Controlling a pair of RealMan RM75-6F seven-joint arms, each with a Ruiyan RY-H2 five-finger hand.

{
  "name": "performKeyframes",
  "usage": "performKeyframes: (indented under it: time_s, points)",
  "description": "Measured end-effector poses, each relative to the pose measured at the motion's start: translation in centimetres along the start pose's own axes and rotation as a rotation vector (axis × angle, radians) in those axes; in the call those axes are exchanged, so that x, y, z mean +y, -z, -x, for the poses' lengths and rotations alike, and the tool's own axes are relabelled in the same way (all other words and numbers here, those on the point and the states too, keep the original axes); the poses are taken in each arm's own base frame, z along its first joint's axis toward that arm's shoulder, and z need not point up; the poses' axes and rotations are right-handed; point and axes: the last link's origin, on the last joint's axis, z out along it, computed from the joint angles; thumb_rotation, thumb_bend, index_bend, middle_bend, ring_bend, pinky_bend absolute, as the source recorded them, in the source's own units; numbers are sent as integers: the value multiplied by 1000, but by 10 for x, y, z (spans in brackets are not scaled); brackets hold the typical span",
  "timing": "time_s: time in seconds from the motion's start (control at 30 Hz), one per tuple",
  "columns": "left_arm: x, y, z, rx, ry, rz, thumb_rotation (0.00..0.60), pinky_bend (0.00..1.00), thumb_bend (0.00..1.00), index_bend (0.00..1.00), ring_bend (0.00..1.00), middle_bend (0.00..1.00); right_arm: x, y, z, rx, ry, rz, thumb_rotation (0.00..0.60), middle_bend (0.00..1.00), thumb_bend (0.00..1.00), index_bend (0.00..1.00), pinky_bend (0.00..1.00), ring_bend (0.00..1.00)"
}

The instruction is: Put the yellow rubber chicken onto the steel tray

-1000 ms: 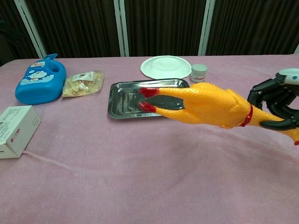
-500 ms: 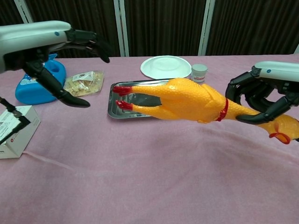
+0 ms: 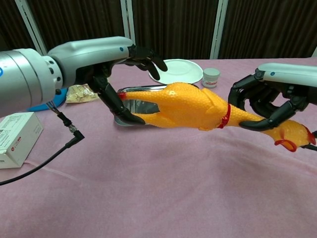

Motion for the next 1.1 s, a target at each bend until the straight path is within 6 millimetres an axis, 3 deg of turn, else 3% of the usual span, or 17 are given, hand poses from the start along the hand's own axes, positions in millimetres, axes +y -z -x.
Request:
performKeyframes:
  time_s: [0.4, 0.47, 0.6, 0.73, 0.93, 1.1]
  points:
    - [14, -20, 12, -13, -28, -21, 600, 92, 145, 234, 150, 241, -1, 1, 0, 4, -5, 6, 600, 722, 439, 919, 871, 744]
    - [14, -21, 12, -8, -27, -28, 600, 143, 190, 260, 188, 274, -1, 1, -1, 6, -5, 8, 600, 722, 438, 920, 871, 744]
    - [14, -22, 13, 8, -28, -38, 600, 447, 342, 388, 381, 432, 0, 2, -1, 4, -9, 11, 600, 722, 438, 923, 871, 743]
    - [16, -25, 13, 36, -40, -40, 600, 639, 452, 533, 533, 591, 0, 2, 0, 1, -14, 11, 600, 722, 439, 927, 871, 744]
    - [18, -28, 16, 61, -59, -26, 600, 742, 541, 718, 689, 783, 0, 3, 0, 0, -29, 11, 600, 722, 440, 932, 871, 744]
    - [17, -29, 17, 74, -48, -24, 600, 768, 559, 742, 720, 814, 1, 2, 1, -4, -38, 9, 600, 722, 441, 932, 871, 744]
